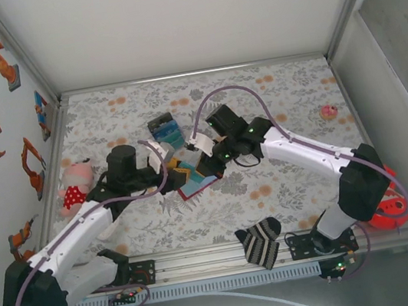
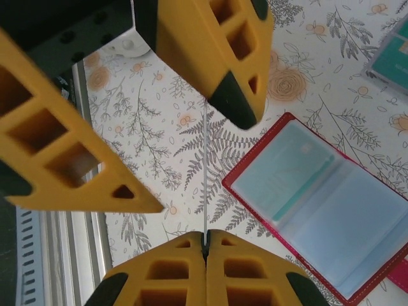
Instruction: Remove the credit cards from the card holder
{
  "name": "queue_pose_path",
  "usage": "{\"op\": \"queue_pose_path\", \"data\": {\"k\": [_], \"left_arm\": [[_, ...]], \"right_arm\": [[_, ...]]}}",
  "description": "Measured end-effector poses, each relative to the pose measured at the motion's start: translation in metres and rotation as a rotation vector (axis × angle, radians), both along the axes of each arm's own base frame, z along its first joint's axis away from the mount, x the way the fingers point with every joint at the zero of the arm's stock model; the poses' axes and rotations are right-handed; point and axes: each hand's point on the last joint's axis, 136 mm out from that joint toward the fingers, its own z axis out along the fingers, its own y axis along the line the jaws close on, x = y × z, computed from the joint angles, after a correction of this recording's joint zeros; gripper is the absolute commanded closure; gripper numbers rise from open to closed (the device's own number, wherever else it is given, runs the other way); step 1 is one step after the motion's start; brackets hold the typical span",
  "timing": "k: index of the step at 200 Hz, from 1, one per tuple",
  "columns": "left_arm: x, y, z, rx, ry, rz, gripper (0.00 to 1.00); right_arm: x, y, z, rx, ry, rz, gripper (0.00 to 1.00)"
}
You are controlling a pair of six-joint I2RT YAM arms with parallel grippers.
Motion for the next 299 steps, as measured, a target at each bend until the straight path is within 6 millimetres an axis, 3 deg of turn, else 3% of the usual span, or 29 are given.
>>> {"op": "queue_pose_path", "data": {"k": [26,43,78,112,170,236,299], "left_arm": [[-0.001,-0.004,-0.005,0.018,0.012,-0.038,0.73],[-0.003,-0.005,-0.006,0.023,0.020,-0.060,0.75],[-0.012,-0.007,-0.006,0.022,0.031,-0.114,1.00],[-0.016,-0.008,-0.006,0.022,0.035,-0.128,1.00],[-0.023,-0.002,0.003,-0.004,-0.007,-0.099,1.00],[-0.027,0.015,0.004,-0.127,-0.017,0.082,1.00],[-0.011,0.041,0.021,-0.280,-0.029,0.341,1.00]], "right_arm": [[-0.002,-0.002,0.000,-0.006,0.001,0.005,1.00],[-0.002,-0.004,-0.001,-0.013,0.000,0.003,1.00],[-0.002,-0.006,-0.002,-0.020,-0.005,0.003,1.00],[-0.002,-0.007,-0.003,-0.023,-0.008,0.007,1.00],[0.008,-0.005,0.008,0.024,-0.078,-0.050,0.56],[0.034,-0.005,0.022,0.125,-0.131,-0.202,0.48],[0.063,-0.021,0.053,0.394,-0.032,-0.379,0.39]]}}
